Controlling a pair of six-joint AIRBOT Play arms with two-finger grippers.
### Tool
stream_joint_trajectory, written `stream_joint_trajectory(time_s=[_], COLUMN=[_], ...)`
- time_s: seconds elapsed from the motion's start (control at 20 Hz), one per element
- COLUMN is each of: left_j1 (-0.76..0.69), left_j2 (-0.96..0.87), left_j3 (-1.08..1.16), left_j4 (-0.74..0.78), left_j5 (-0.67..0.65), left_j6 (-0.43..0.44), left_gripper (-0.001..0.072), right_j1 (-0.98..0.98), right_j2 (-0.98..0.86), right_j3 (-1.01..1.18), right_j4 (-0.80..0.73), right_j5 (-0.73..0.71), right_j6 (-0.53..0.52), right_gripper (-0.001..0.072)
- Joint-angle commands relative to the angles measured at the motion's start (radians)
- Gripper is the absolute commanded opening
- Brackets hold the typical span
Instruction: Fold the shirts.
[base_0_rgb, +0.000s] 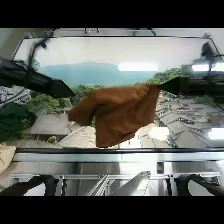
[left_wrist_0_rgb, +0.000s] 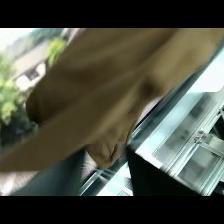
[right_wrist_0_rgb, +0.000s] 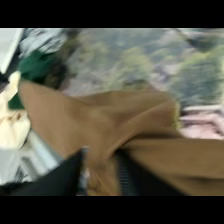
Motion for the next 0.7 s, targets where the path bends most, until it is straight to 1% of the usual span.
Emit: stream_joint_trajectory(time_s=[0.0,0.05,0.1,0.2,0.25,0.35,0.4,0.5,0.55,0.6,0.65], left_j1=[0.024,0.051,0.077,0.124,0.137,0.139,0.129,0.107,0.097,0.090,0.083], left_j2=[-0.195,-0.236,-0.266,-0.303,-0.311,-0.311,-0.312,-0.312,-0.316,-0.331,-0.351], left_j3=[-0.032,0.004,0.043,0.093,0.093,0.048,0.017,-0.050,-0.075,-0.080,-0.073], left_j4=[-0.021,-0.020,-0.020,-0.022,-0.021,-0.023,-0.023,-0.021,-0.020,-0.020,-0.021], left_j5=[0.066,0.053,0.024,-0.036,-0.047,-0.016,0.013,0.108,0.159,0.182,0.184], left_j6=[0.016,0.000,-0.019,-0.066,-0.067,-0.057,-0.046,-0.013,-0.010,-0.010,-0.010], left_gripper=[0.0632,0.0720,0.0720,0.0720,0.0720,0.0719,0.0719,0.0719,0.0716,0.0701,0.0701], right_j1=[-0.008,-0.021,-0.038,-0.090,-0.114,-0.138,-0.134,-0.111,-0.094,-0.072,-0.046], right_j2=[-0.257,-0.288,-0.296,-0.264,-0.240,-0.184,-0.146,-0.055,-0.006,0.043,0.079], right_j3=[0.025,0.050,0.069,0.081,0.080,0.044,-0.008,-0.173,-0.265,-0.362,-0.442], right_j4=[-0.003,-0.012,-0.027,-0.087,-0.134,-0.228,-0.257,-0.262,-0.263,-0.262,-0.262], right_j5=[-0.102,-0.092,-0.070,-0.032,-0.008,0.051,0.073,0.072,0.048,0.012,-0.032], right_j6=[-0.100,-0.100,-0.098,-0.052,-0.019,0.048,0.075,0.119,0.140,0.169,0.196], right_gripper=[0.0410,0.0409,0.0407,0.0404,0.0375,0.0363,0.0363,0.0363,0.0365,0.0367,0.0370])
